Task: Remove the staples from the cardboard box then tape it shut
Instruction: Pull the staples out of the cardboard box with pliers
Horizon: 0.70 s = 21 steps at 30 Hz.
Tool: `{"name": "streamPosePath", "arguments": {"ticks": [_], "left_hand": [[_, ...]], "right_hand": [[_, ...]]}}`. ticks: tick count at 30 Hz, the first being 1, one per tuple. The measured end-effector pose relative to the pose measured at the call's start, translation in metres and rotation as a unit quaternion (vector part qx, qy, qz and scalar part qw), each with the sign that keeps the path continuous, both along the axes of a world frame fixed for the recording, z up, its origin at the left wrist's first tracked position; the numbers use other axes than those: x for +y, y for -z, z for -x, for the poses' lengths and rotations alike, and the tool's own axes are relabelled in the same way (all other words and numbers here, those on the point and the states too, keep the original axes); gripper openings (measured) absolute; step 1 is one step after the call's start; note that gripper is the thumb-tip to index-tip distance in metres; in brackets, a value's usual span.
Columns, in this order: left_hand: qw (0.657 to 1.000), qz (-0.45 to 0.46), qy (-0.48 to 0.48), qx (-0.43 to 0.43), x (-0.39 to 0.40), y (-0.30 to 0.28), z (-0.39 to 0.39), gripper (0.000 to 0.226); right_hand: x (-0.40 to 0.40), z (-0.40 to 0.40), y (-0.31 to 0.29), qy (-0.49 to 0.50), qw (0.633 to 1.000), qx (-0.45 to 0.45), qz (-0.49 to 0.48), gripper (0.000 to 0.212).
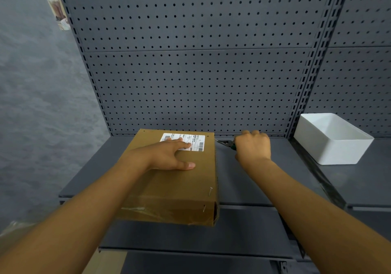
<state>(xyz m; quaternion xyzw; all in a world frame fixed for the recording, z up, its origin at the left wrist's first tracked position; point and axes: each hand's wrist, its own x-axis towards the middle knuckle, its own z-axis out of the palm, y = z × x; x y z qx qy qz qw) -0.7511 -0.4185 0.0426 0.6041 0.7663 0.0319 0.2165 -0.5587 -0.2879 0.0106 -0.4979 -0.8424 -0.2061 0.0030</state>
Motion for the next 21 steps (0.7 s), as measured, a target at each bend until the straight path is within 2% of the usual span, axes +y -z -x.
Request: {"name": "streamPosePath", "arguments": {"ticks": [21], "left_hand": [[1.0,-0.001,-0.001,-0.011,0.0037,0.005,0.0045,0.085]], "right_hand": [[-0.0013,-0.0073,0.0016,-0.004,1.0,0.009,-0.006,0.013]]}}
